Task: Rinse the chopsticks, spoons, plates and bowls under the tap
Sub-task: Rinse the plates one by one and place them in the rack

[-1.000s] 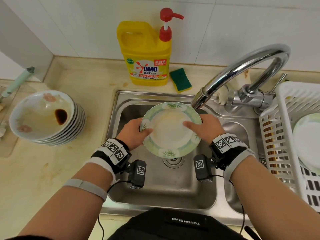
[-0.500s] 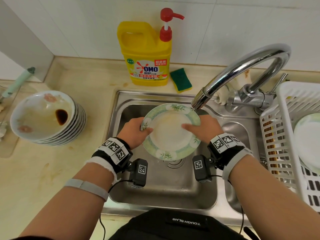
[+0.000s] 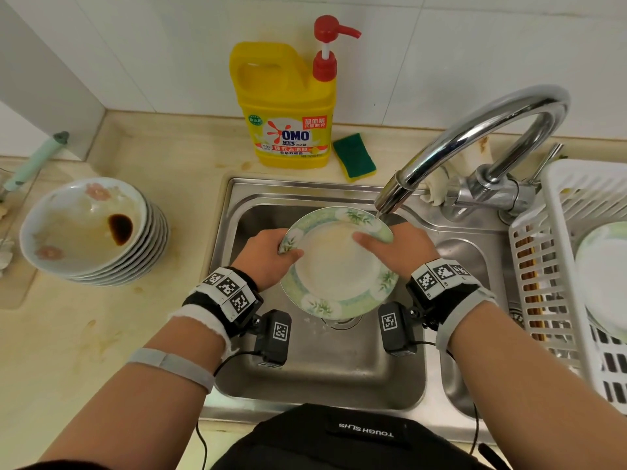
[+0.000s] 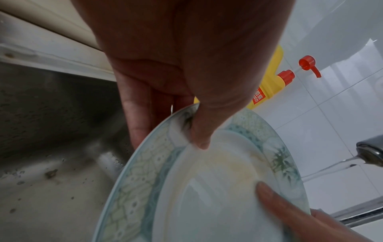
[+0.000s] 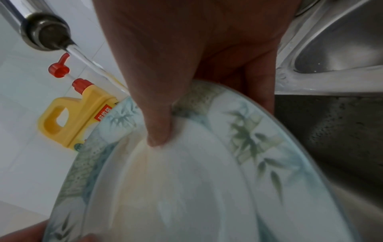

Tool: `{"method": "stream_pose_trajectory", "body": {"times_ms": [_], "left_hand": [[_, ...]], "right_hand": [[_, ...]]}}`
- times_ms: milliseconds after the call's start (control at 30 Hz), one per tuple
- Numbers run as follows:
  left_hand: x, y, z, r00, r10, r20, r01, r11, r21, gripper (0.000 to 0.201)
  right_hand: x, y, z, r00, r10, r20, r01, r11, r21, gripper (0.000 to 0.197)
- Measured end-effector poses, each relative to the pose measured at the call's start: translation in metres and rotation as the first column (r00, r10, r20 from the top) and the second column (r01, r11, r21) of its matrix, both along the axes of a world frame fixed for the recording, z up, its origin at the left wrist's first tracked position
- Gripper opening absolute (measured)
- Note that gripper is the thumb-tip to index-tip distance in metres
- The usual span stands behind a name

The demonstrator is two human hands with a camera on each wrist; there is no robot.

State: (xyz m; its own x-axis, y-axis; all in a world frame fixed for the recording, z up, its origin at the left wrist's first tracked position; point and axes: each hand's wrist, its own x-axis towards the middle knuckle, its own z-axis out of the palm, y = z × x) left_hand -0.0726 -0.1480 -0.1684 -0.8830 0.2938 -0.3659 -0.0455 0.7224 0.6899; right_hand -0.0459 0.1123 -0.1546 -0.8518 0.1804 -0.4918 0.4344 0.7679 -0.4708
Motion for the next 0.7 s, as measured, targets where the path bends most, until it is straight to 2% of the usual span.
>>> {"method": "stream_pose_trajectory", "body": {"times_ms": [67, 133, 233, 300, 433, 500, 700], "left_hand": [[-0.0005, 0.0010, 0.0010, 1.000, -0.002, -0.008, 0.002, 1.000, -0.004, 0.008], [-0.0011, 0.0002, 0.0008, 1.000, -0.004, -0.016, 0.004, 1.000, -0.007, 0.011], [-0.0028, -0.0026, -0.0013, 1.000, 0.000, -0.014, 0.000, 1.000, 0.007, 0.013], [-0.0033, -0.0026, -0.0022, 1.000, 0.009, -0.012, -0.009, 1.000, 0.010, 0.013], [-0.0031, 0.0013, -0.0016, 0.999, 0.033, -0.026, -0.033, 0.999, 0.013, 0.011], [-0.0030, 0.0024, -0.0018, 0.999, 0.046, -0.018, -0.045, 0.999, 0.020, 0.010], [-0.0029, -0.0001, -0.0038, 0.998, 0.055, 0.004, -0.055, 0.997, 0.061, 0.012]], "right_hand": [[0.0012, -0.0007, 0.0029, 1.000, 0.022, -0.009, -0.022, 1.000, 0.011, 0.047], [0.0021, 0.0004, 0.0016, 0.996, 0.092, -0.001, -0.092, 0.995, 0.029, 0.037], [0.0027, 0.0013, -0.0018, 0.985, 0.172, 0.013, -0.172, 0.983, 0.069, 0.032], [0.0029, 0.0006, -0.0020, 0.989, 0.148, 0.010, -0.148, 0.987, 0.055, 0.033], [0.0009, -0.0035, -0.0009, 1.000, -0.027, 0.007, 0.027, 1.000, 0.002, 0.062], [0.0007, -0.0032, -0.0005, 0.999, -0.050, 0.001, 0.050, 0.999, 0.000, 0.064], [0.0033, 0.0013, -0.0002, 0.993, 0.115, -0.029, -0.114, 0.993, 0.003, 0.028]]}}
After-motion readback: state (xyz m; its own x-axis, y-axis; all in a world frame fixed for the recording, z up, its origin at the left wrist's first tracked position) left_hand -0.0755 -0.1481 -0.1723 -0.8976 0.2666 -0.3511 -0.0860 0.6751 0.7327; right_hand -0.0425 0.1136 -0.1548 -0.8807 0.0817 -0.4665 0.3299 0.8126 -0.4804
